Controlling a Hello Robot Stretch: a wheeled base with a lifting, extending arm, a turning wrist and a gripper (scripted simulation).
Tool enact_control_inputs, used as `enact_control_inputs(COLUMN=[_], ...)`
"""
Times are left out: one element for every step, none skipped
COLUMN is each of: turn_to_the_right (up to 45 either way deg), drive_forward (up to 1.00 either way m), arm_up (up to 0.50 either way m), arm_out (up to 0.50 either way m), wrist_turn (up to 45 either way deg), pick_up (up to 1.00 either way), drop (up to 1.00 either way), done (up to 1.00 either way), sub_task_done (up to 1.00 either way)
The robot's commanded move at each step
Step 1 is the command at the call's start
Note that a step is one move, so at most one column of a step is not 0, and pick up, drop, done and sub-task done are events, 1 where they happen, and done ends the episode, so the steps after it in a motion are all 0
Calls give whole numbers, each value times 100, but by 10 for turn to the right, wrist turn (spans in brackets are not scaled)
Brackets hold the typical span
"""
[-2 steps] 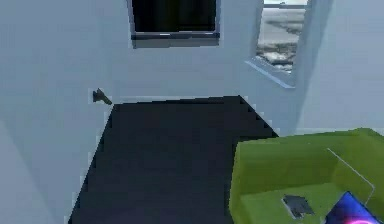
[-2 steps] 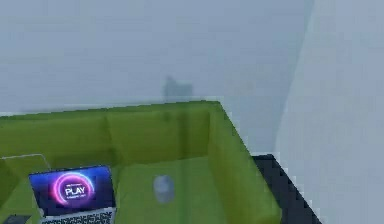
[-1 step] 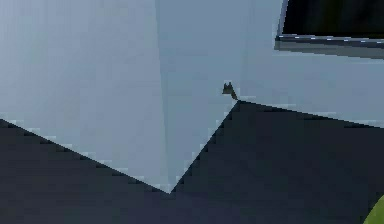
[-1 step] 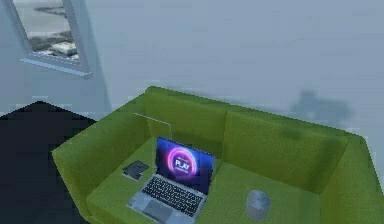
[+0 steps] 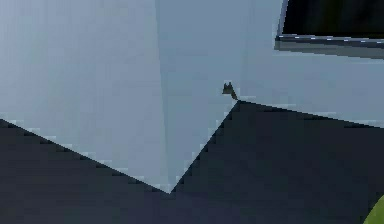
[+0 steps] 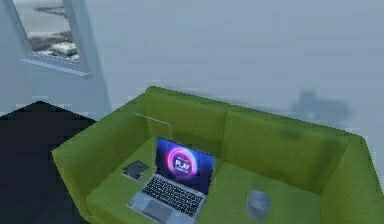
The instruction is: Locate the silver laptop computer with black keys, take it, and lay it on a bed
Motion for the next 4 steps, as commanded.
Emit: enact_control_inputs(turn_to_the_right=[0,0,0,0], drive_forward=[0,0,0,0], arm_up=[2,0,0,0], arm_out=[0,22,0,0], wrist_turn=[0,0,450,450], pick_up=[0,0,0,0], drop=[0,0,0,0], done=[0,0,0,0], sub_task_done=[0,0,0,0])
